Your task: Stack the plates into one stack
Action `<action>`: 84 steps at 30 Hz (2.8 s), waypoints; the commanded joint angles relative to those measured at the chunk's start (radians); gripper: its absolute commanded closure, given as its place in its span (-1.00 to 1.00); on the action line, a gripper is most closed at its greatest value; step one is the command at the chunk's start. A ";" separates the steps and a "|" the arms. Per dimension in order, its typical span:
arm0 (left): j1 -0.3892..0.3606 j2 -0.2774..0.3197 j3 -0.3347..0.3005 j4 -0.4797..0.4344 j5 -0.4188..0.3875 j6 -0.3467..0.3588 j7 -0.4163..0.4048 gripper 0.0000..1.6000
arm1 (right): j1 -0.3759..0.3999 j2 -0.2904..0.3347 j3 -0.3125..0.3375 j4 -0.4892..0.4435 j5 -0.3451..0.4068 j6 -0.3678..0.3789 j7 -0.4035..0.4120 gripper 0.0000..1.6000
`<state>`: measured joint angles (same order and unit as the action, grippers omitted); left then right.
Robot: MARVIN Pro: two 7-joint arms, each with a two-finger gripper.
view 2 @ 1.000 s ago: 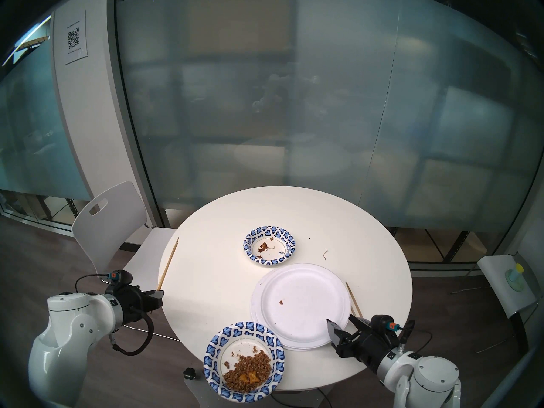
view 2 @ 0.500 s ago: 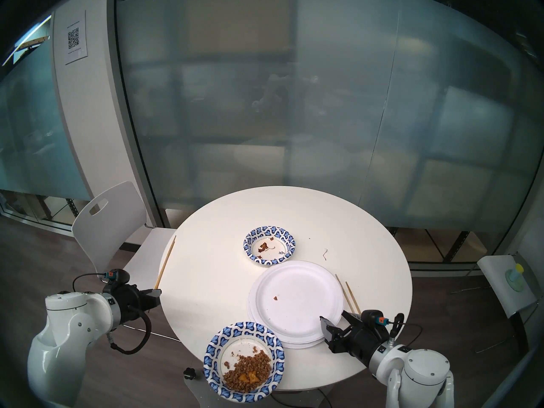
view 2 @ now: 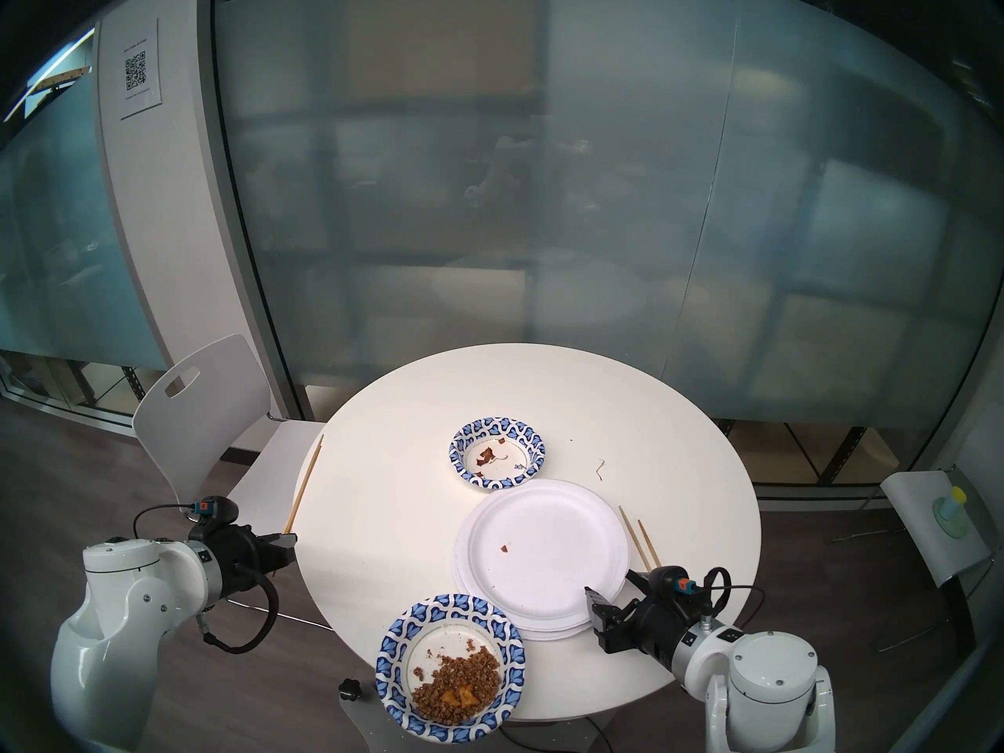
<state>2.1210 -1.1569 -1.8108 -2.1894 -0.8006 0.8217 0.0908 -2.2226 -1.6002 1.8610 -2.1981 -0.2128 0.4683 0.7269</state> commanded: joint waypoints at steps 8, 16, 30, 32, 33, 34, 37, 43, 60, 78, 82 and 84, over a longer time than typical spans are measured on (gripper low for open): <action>-0.003 0.003 0.000 -0.014 0.001 0.001 -0.006 1.00 | -0.042 0.046 -0.037 -0.068 -0.073 0.027 0.021 -0.80; -0.003 0.003 0.002 -0.017 0.004 0.002 -0.007 1.00 | -0.045 0.068 -0.075 -0.075 -0.161 0.026 -0.002 -0.83; -0.005 0.002 0.020 -0.031 0.011 0.009 -0.002 1.00 | -0.024 0.080 -0.077 -0.095 -0.210 0.025 -0.021 -0.88; -0.005 0.001 0.023 -0.034 0.011 0.010 -0.001 1.00 | -0.022 0.082 -0.075 -0.099 -0.211 0.030 -0.017 -0.91; -0.005 0.001 0.024 -0.035 0.012 0.010 0.000 1.00 | -0.020 0.083 -0.073 -0.101 -0.211 0.034 -0.015 -0.91; -0.005 0.001 0.024 -0.035 0.012 0.011 0.001 1.00 | -0.018 0.084 -0.071 -0.102 -0.211 0.036 -0.014 -0.90; -0.006 -0.001 0.026 -0.035 0.012 0.010 0.004 1.00 | -0.009 0.084 -0.062 -0.105 -0.207 0.040 -0.011 -0.91; -0.006 -0.002 0.025 -0.034 0.011 0.012 0.009 1.00 | 0.005 0.088 -0.051 -0.118 -0.201 0.050 -0.001 -0.97; -0.004 -0.003 0.049 -0.045 0.009 0.042 0.016 1.00 | 0.125 -0.064 0.068 -0.088 0.067 -0.021 -0.004 -0.81; -0.013 -0.020 0.115 -0.092 0.021 0.070 0.069 1.00 | 0.321 -0.044 0.063 0.097 0.270 -0.055 -0.020 -0.88; -0.006 -0.024 0.132 -0.105 0.032 0.069 0.083 1.00 | 0.352 -0.019 0.047 0.135 0.305 -0.060 -0.029 -0.84; -0.002 -0.028 0.140 -0.113 0.038 0.068 0.091 1.00 | 0.374 -0.005 0.037 0.157 0.315 -0.059 -0.029 -0.80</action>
<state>2.1082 -1.1765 -1.6844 -2.2543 -0.7741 0.8979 0.1692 -1.9524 -1.6471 1.9238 -2.0717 0.0419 0.4217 0.6982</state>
